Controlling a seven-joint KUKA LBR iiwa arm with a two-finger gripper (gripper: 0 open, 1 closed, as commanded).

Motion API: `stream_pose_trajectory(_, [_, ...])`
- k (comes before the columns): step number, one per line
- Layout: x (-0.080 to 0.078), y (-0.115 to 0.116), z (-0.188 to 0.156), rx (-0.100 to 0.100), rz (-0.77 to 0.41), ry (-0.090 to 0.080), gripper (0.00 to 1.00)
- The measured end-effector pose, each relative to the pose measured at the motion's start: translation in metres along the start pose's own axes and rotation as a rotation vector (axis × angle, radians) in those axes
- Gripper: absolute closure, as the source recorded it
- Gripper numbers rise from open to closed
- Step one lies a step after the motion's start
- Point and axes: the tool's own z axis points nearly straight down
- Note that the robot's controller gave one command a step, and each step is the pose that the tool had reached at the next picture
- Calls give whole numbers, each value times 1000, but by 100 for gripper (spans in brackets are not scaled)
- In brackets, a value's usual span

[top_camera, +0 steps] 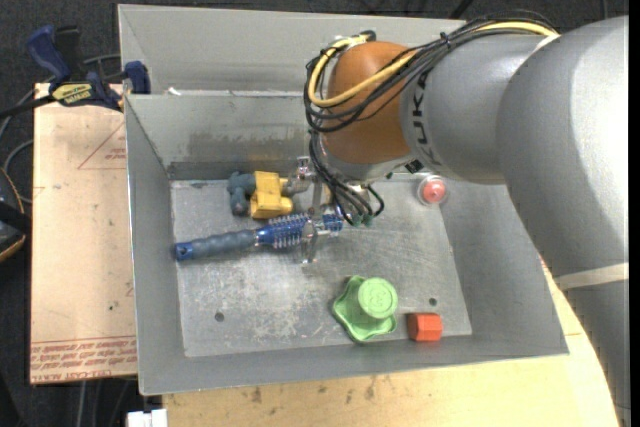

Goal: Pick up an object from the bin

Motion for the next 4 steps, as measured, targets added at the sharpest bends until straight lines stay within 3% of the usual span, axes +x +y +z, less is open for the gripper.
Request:
stream_pose_trajectory(1, [3, 0, 5, 0, -2, 11, 100])
stream_pose_trajectory(3, [-1, 1, -71, 1, -3, 19, 100])
stream_pose_trajectory(4, [-1, 1, -81, 1, -4, 22, 100])
